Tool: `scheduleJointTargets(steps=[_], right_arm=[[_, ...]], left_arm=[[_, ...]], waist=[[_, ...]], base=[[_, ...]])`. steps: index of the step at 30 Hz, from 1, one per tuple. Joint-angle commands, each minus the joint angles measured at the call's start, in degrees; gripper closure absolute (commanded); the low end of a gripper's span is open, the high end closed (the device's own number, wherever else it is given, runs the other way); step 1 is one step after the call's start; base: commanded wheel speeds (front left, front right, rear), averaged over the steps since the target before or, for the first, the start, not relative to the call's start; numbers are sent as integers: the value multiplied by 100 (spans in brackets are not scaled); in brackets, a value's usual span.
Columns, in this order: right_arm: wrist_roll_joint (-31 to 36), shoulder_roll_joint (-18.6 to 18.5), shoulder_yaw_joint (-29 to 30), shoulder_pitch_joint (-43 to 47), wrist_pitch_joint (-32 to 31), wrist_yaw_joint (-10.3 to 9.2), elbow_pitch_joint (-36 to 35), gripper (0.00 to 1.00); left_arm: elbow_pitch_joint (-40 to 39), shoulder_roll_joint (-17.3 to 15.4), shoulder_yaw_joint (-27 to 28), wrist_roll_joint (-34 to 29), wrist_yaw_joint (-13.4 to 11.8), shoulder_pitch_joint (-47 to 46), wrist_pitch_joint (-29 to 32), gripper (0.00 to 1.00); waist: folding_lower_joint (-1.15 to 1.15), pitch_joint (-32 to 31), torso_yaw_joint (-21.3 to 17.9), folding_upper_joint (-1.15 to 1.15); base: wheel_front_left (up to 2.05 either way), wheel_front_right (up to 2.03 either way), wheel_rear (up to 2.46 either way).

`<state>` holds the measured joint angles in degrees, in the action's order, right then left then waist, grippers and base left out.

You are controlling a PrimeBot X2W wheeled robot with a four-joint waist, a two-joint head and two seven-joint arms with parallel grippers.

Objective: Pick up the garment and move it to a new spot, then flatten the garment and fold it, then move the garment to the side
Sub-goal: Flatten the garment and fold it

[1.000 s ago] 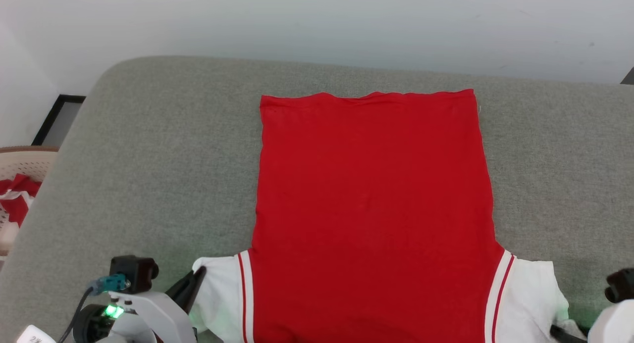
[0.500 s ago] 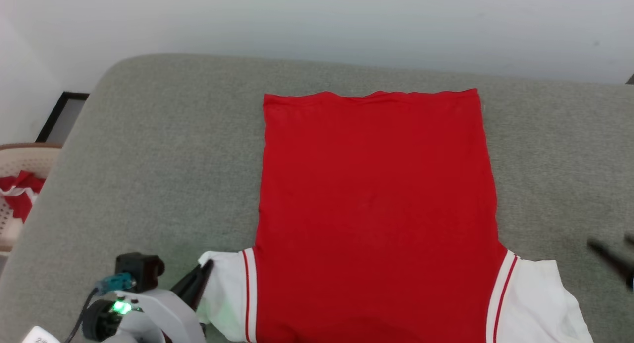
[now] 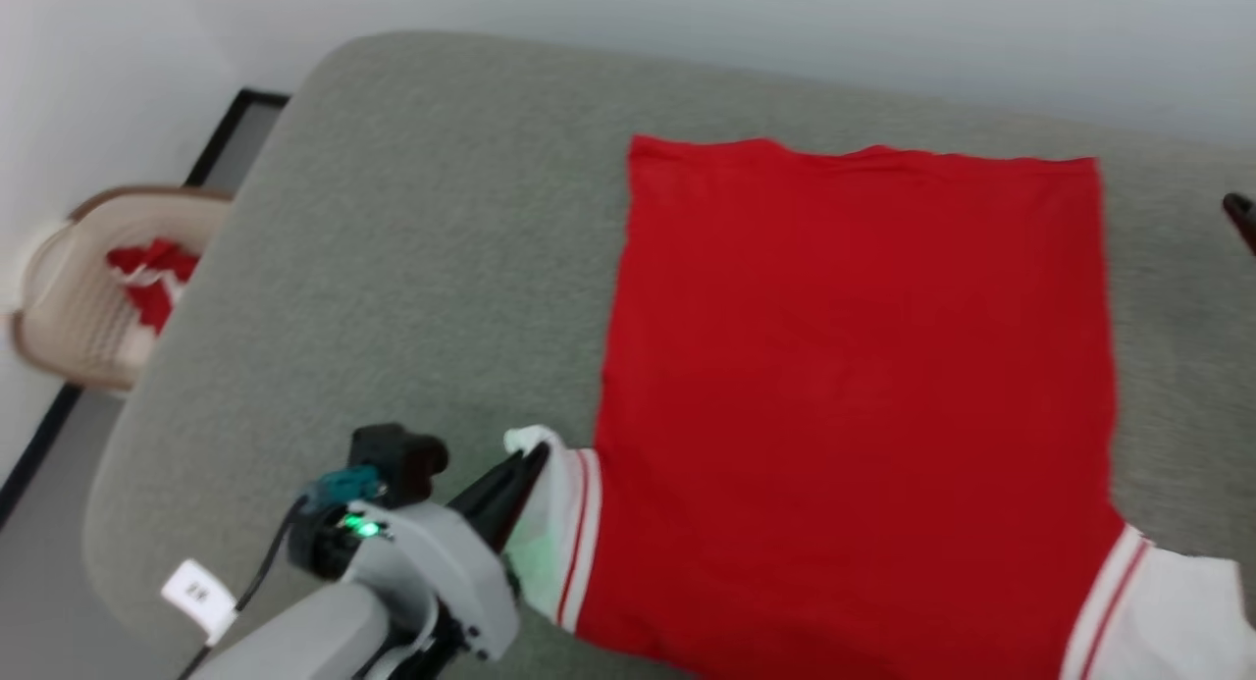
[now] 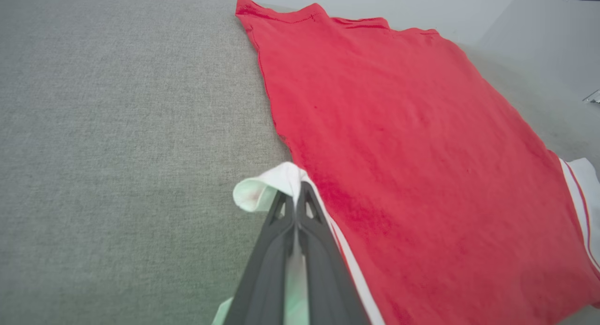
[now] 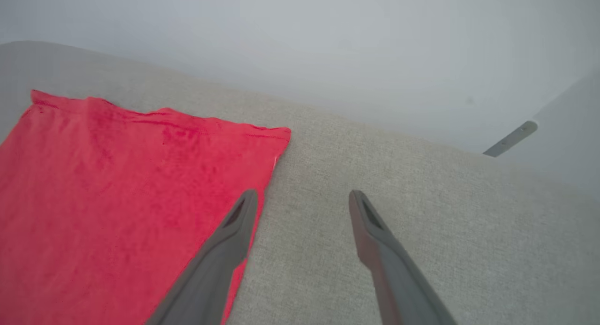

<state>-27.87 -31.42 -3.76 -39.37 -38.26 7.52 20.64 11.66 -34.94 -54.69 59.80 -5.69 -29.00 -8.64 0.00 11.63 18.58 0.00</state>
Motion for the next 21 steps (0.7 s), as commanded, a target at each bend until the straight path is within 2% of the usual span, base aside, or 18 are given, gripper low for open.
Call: scheduleJointTargets(steps=[1,10,15,21], right_arm=[[60,31,-12,-239,-3,-6,272,0],[471,-141,-20,-1316,-14,-6,2229,0],[656,-63,-138,-1737,-211,-6,2946,0],[1152,-17,-190,-1998,-445,-7,3841,0]], left_arm=[[36,111,-14,-44,74,-122,-15,100],[565,850,-265,-221,629,-700,-74,100],[785,1082,-251,-225,735,-779,-239,100],[915,1182,-219,-242,804,-773,-370,100]], waist=[[0,418,531,0],[0,895,1397,0],[0,1123,1470,0],[0,1286,1498,0]], base=[[0,0,0],[0,0,0],[0,0,0],[0,0,0]])
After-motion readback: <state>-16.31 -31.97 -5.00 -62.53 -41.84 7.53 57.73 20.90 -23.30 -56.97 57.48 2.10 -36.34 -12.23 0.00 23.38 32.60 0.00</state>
